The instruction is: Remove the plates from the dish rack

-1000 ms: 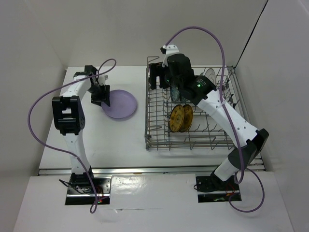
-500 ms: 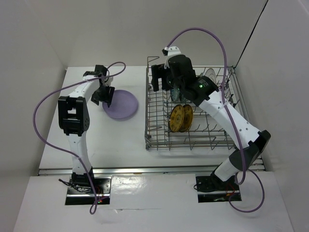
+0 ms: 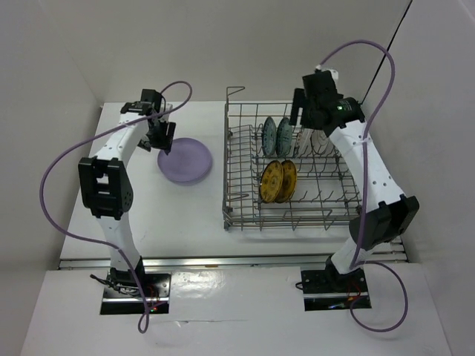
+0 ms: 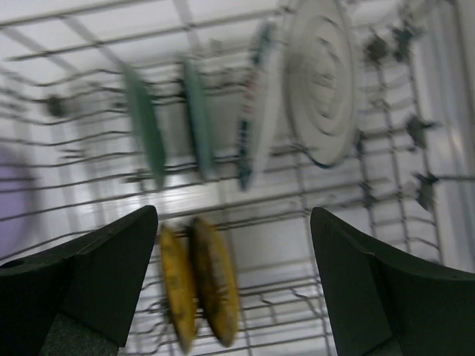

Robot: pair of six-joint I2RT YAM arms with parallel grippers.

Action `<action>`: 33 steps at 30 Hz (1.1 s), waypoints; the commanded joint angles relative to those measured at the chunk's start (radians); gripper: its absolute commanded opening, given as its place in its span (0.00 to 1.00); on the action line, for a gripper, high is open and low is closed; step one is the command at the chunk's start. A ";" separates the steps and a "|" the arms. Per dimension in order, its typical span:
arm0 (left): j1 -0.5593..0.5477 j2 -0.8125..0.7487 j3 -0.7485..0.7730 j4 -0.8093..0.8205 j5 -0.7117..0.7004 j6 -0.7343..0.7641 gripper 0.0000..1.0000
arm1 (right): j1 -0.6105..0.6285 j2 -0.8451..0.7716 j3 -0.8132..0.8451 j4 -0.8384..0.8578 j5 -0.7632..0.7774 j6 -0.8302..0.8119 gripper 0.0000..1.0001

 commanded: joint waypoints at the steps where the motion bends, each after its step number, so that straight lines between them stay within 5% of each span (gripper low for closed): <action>1: 0.001 -0.163 0.014 0.010 0.093 -0.022 0.76 | -0.131 -0.018 -0.116 0.049 0.029 -0.012 0.88; 10: 0.001 -0.254 -0.043 0.001 0.104 -0.011 0.76 | -0.374 0.061 -0.228 0.266 -0.141 -0.047 0.65; 15: 0.001 -0.279 -0.088 0.001 0.082 0.009 0.75 | -0.395 0.109 -0.287 0.385 -0.318 -0.102 0.56; 23: 0.001 -0.312 -0.109 0.016 0.056 0.018 0.75 | -0.406 0.174 -0.299 0.451 -0.318 -0.079 0.52; 26: 0.001 -0.331 -0.129 0.017 0.047 0.018 0.75 | -0.406 0.174 -0.322 0.470 -0.318 -0.079 0.32; 27: 0.001 -0.331 -0.129 0.017 0.047 0.018 0.75 | -0.406 0.174 -0.322 0.479 -0.318 -0.089 0.07; 28: 0.001 -0.343 -0.129 0.017 0.047 0.018 0.75 | -0.406 0.174 -0.322 0.479 -0.295 -0.089 0.00; 33: 0.001 -0.380 -0.158 0.026 0.058 0.029 0.75 | -0.310 0.091 -0.271 0.402 -0.013 -0.107 0.00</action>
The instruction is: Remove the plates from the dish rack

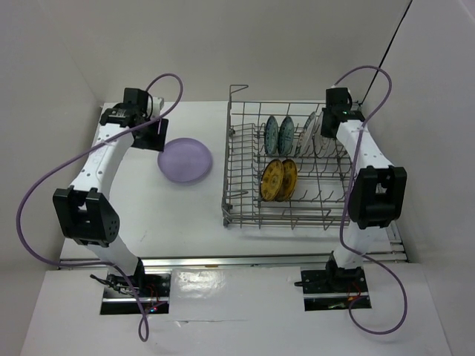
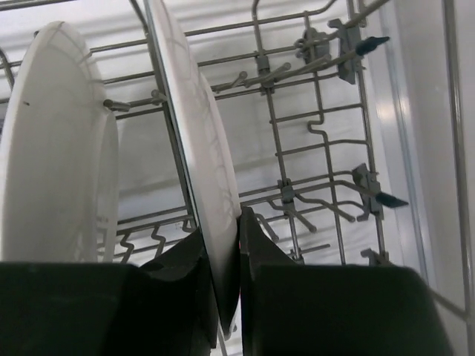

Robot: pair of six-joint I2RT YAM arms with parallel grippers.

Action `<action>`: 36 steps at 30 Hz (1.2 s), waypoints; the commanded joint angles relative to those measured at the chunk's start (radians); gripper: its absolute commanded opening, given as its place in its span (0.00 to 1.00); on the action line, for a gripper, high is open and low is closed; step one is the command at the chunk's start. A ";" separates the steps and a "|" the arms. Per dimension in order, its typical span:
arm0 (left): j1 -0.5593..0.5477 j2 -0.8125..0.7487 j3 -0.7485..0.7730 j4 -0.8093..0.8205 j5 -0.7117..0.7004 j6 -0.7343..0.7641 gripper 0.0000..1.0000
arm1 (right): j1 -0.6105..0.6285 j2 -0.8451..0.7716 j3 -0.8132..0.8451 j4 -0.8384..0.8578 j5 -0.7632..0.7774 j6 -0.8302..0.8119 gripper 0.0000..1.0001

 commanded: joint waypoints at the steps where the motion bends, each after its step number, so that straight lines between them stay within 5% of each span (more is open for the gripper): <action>1: 0.001 -0.071 -0.011 0.018 0.002 0.023 0.75 | 0.056 -0.109 0.065 0.002 0.214 0.127 0.00; 13: 0.012 -0.125 0.009 0.018 0.172 0.023 0.79 | 0.308 -0.281 0.285 0.139 0.570 -0.149 0.00; 17: 0.058 -0.165 0.019 0.018 0.523 0.045 0.81 | 0.452 -0.333 0.254 0.082 0.238 0.027 0.00; 18: 0.073 -0.177 0.019 0.028 0.573 0.045 0.81 | 0.461 -0.333 0.233 0.082 0.009 0.063 0.00; 21: 0.073 -0.186 0.019 0.028 0.708 0.055 0.83 | 0.482 -0.333 0.117 0.215 -0.395 0.205 0.00; 24: 0.083 -0.186 0.030 0.018 0.797 0.064 0.84 | 0.540 -0.278 0.046 0.404 -0.628 0.306 0.00; 30: 0.112 -0.254 -0.010 0.060 0.862 0.055 0.88 | 0.642 -0.123 0.098 0.545 -0.789 0.358 0.00; 36: 0.121 -0.254 -0.063 0.069 0.736 0.046 0.86 | 0.693 -0.060 0.109 0.585 -0.851 0.368 0.00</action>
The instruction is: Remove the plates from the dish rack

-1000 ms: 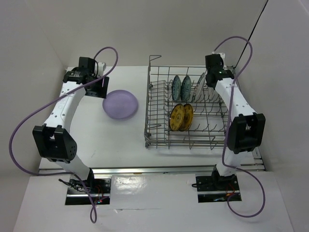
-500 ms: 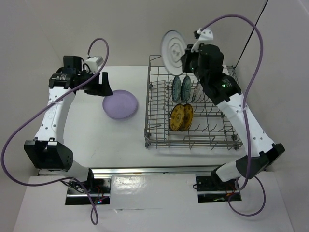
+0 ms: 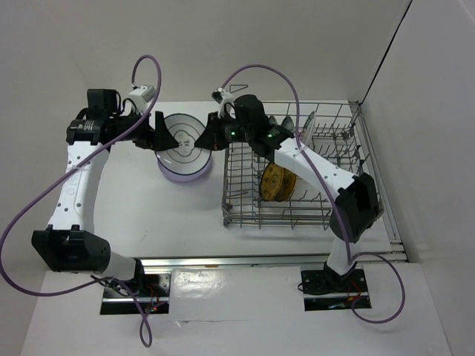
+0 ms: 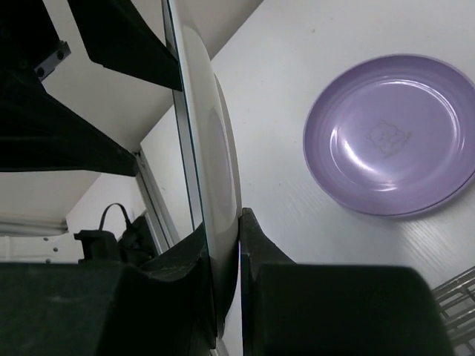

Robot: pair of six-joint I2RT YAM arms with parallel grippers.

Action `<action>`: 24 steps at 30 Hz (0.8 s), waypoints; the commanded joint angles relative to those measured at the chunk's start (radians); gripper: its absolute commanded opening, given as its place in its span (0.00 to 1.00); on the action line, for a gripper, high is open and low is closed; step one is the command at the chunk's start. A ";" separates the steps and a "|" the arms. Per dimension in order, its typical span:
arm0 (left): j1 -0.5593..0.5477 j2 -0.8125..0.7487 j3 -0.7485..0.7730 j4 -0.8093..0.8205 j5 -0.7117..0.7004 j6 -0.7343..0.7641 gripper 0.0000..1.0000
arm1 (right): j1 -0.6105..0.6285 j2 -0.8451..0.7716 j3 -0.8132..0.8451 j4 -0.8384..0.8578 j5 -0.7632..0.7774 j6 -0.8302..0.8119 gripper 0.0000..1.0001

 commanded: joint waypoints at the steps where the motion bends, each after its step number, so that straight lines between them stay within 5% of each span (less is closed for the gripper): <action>1: 0.009 -0.017 -0.036 0.034 -0.047 0.003 0.84 | 0.012 -0.033 0.031 0.198 -0.125 0.041 0.00; 5: 0.032 -0.017 -0.050 0.022 -0.006 0.015 0.57 | 0.021 -0.033 0.003 0.232 -0.136 0.051 0.00; 13: 0.075 -0.059 0.000 0.022 -0.082 0.024 0.86 | 0.009 -0.077 0.014 0.123 -0.053 -0.012 0.00; 24: 0.087 -0.048 -0.052 0.036 -0.150 0.044 0.86 | 0.000 -0.119 0.005 0.123 -0.104 -0.012 0.00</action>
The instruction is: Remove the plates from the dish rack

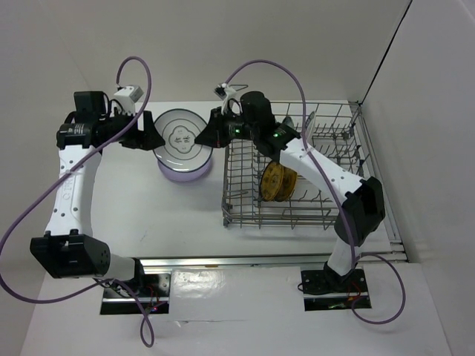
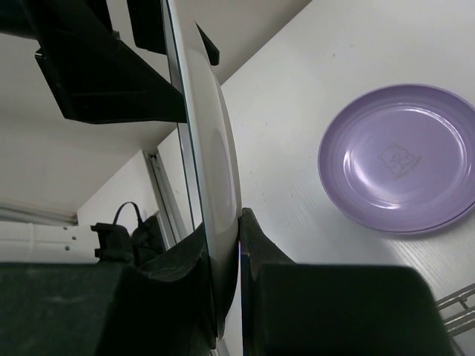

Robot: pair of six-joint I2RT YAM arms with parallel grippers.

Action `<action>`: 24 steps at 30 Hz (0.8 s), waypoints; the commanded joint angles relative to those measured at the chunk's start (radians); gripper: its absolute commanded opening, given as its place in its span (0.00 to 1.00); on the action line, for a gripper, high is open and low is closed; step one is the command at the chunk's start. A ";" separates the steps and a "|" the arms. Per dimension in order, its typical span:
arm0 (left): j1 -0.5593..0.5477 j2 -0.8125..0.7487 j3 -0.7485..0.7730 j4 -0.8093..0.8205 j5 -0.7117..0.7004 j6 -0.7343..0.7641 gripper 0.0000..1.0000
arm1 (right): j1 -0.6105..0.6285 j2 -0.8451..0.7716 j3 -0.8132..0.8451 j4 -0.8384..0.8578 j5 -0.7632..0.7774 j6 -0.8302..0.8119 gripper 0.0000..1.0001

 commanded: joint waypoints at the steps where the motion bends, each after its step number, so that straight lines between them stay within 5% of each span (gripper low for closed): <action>1: 0.011 -0.002 -0.022 0.031 0.011 0.031 0.86 | 0.000 -0.083 0.005 0.100 -0.054 -0.006 0.00; 4: 0.011 0.007 -0.022 0.031 0.109 0.031 0.84 | 0.000 -0.083 -0.028 0.157 -0.102 0.031 0.00; 8: 0.011 0.028 -0.002 0.003 0.241 0.019 0.63 | 0.000 -0.022 -0.066 0.249 -0.197 0.097 0.00; 12: 0.011 0.050 0.007 -0.049 0.334 0.053 0.04 | 0.000 0.009 -0.075 0.301 -0.223 0.138 0.00; 19: 0.095 0.050 0.017 -0.071 0.313 0.024 0.00 | -0.009 0.060 0.064 0.102 -0.116 0.079 0.00; 21: 0.135 0.050 0.040 -0.071 0.295 -0.028 0.00 | -0.009 0.070 0.113 0.030 -0.071 0.042 0.13; 24: 0.184 0.070 0.049 -0.051 0.284 -0.079 0.00 | -0.018 0.079 0.149 -0.022 0.021 0.017 0.61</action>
